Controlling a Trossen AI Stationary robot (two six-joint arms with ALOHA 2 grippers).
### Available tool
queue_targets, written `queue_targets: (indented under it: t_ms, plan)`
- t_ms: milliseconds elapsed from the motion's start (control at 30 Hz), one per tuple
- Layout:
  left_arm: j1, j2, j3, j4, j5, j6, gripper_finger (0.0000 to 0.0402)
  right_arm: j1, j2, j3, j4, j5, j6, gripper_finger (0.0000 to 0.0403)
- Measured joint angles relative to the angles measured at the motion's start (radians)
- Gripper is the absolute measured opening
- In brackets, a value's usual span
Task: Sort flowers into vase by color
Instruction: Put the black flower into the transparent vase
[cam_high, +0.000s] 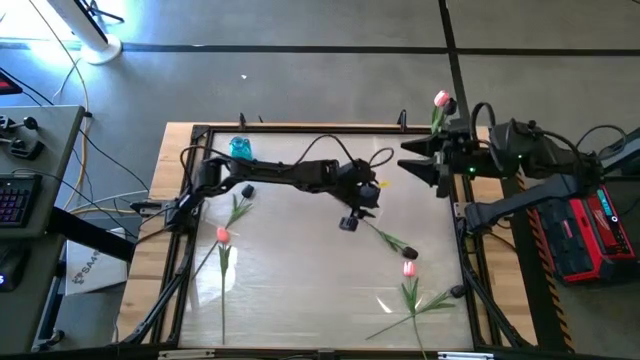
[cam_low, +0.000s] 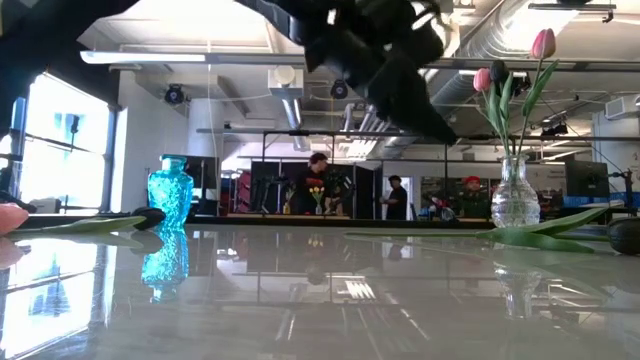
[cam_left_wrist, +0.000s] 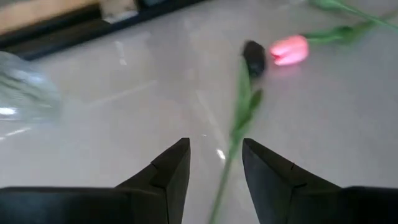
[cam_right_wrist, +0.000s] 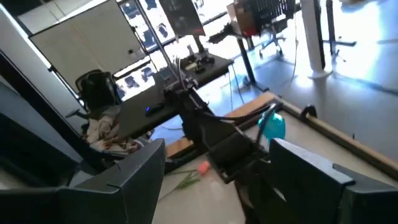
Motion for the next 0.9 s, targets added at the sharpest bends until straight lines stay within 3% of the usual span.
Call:
queue_targets:
  t_ms: [100,233,467,900]
  plan:
    - [-0.011,0.038,0.0,0.011,0.076,0.001,0.0133,0.021,0.003,0.0,-0.042,0.011,0.028,0.0275]
    - [-0.033,0.09,0.0,0.019,0.089,0.003,0.0133,0.048,0.005,0.0,-0.086,0.05,0.061,0.0275]
    - [-0.041,0.167,-0.001,-0.004,-0.138,-0.018,0.0133,0.076,0.011,0.0,-0.098,0.088,0.085,0.0275]
    - [-0.015,0.186,0.002,-0.06,-0.152,-0.142,0.0122,0.075,0.026,0.0,-0.142,0.094,0.103,0.0275]
